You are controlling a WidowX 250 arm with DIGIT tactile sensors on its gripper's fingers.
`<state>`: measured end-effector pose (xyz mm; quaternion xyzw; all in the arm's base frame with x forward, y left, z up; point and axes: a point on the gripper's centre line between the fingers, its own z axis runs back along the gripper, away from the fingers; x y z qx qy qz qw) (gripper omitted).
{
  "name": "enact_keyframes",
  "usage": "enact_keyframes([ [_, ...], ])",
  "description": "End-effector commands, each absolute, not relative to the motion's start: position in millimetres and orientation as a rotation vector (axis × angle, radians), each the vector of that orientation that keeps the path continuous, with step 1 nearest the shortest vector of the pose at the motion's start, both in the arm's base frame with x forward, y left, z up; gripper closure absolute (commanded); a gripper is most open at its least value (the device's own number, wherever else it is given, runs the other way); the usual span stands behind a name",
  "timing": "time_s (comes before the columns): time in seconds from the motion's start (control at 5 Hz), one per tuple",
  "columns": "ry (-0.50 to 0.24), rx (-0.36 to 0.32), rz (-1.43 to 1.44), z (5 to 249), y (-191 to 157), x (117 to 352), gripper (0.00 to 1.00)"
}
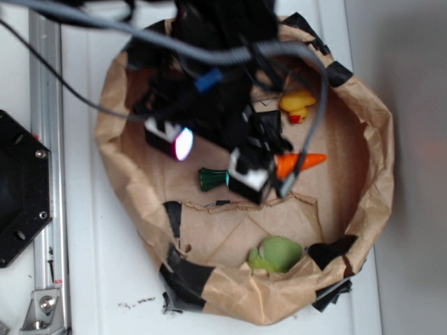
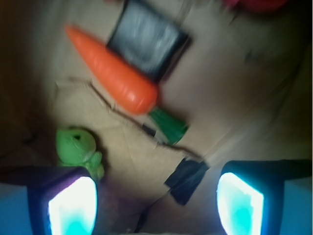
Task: Grab the green animal.
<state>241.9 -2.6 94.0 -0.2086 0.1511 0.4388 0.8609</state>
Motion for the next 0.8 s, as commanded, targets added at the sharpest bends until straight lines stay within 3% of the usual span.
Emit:
enact_keyframes([
  [0.0, 0.296, -0.442, 0.906, 53.2, -48.4, 245.1, 0.0],
  [0.4, 0.022, -0.56, 0.906, 48.5, -54.1, 296.1, 0.0],
  [0.6, 0.09, -0.556, 0.865, 47.2, -63.7, 304.9, 0.0],
])
